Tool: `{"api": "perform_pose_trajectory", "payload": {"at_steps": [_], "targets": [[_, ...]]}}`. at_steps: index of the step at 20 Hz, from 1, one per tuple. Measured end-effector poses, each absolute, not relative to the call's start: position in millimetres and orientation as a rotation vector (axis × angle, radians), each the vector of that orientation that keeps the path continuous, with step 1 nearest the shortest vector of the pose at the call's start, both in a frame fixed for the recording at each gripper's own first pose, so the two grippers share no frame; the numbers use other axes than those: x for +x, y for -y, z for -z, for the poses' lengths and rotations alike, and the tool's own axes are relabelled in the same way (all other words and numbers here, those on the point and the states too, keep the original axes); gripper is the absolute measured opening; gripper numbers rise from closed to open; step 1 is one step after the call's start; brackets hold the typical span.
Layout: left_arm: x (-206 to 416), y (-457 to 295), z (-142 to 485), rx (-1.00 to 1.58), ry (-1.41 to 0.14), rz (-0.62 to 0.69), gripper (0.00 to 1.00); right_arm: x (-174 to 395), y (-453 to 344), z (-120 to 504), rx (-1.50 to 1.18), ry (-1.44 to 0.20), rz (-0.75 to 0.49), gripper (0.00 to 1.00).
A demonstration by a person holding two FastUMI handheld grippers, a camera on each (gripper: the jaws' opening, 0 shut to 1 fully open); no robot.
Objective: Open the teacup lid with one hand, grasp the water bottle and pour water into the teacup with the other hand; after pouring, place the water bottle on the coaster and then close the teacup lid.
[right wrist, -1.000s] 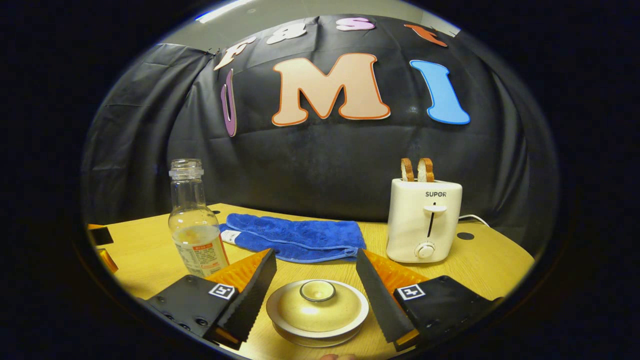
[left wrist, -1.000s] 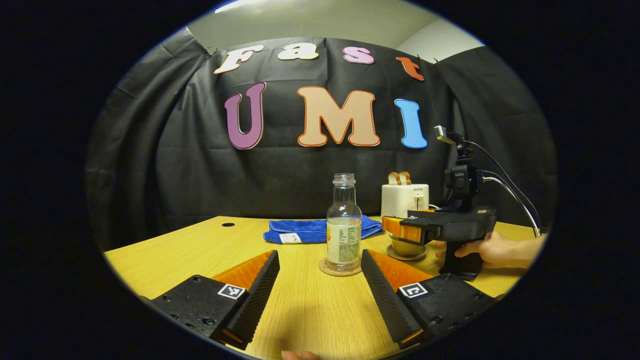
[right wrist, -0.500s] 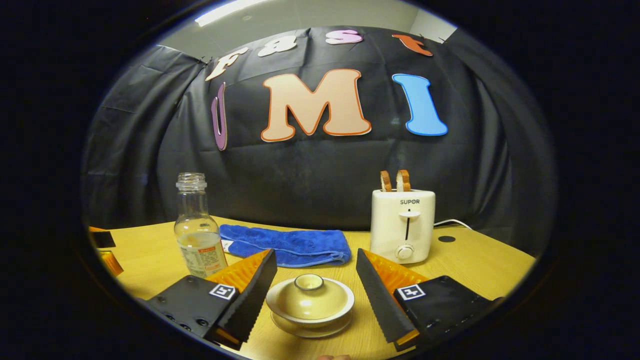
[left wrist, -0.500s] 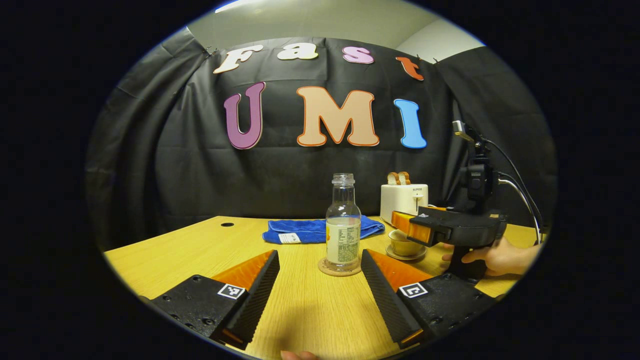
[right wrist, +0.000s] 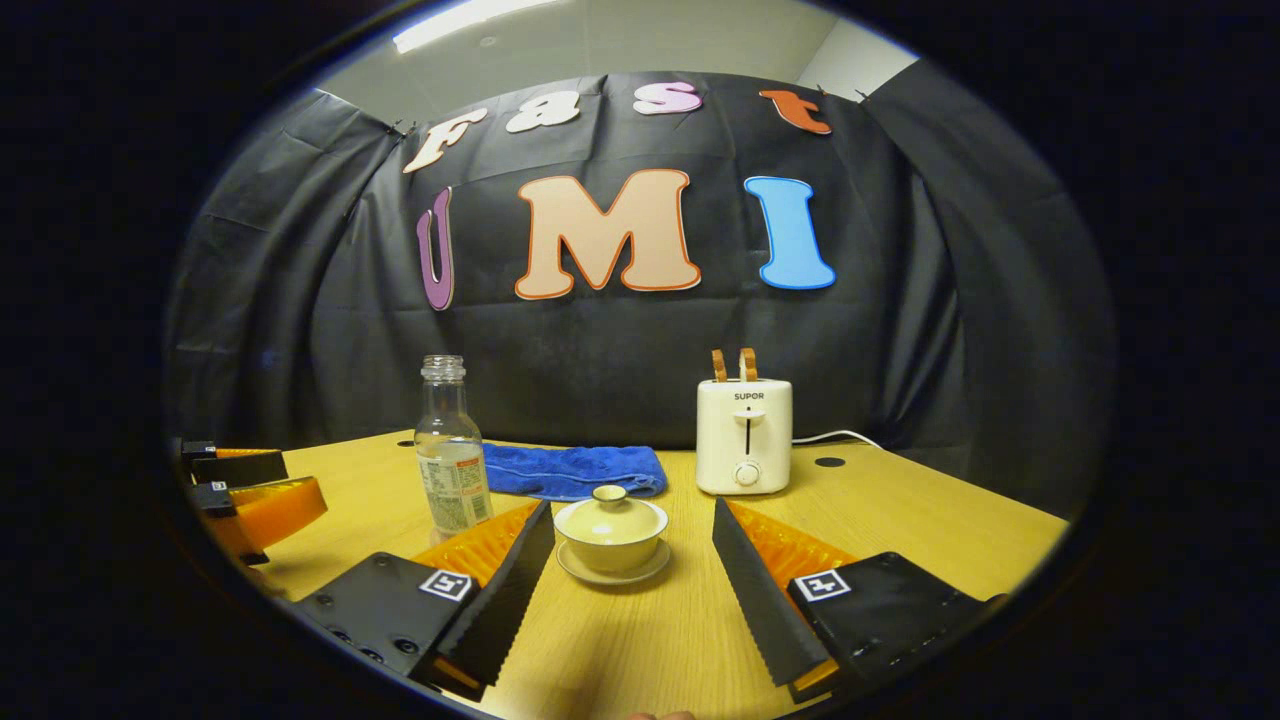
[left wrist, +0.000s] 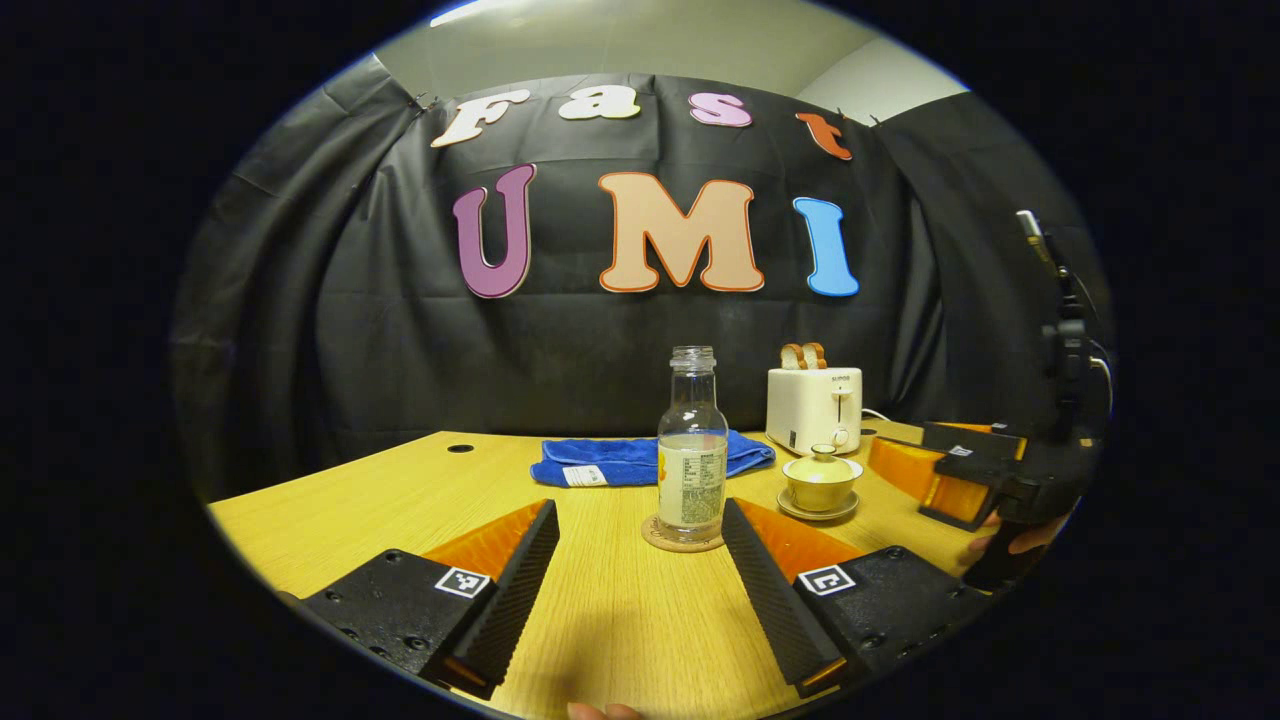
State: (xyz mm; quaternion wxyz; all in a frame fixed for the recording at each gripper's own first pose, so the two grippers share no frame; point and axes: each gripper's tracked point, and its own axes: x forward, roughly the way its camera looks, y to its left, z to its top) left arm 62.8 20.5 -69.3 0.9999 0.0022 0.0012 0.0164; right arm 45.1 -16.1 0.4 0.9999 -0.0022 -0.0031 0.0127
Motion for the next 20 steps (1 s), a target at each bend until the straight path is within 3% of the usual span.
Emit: {"api": "perform_pose_trajectory", "payload": {"at_steps": [1,6,7,9,11,14,20], "targets": [[63,-21,70,0.004,-0.002,-0.036,0.95,38,17,0,-0.005,0.005,-0.02,0.96],[60,-23,69,0.004,-0.004,-0.046,0.95,6,22,-3,-0.006,0.008,0.023,0.96],[59,-24,69,0.004,-0.005,-0.051,0.95,0,20,-3,-0.006,0.009,0.021,1.0],[59,-24,69,0.004,-0.004,-0.055,0.95,-9,18,-3,-0.006,0.01,0.016,0.96],[57,-24,69,0.004,-0.004,-0.059,0.95,-13,18,-4,-0.006,0.009,0.016,1.0],[57,-25,70,0.004,-0.004,-0.06,0.95,-13,18,-3,-0.006,0.004,0.018,0.96],[57,-25,70,0.004,-0.005,-0.06,0.95,-13,18,-4,-0.006,0.007,0.018,1.0]]}}
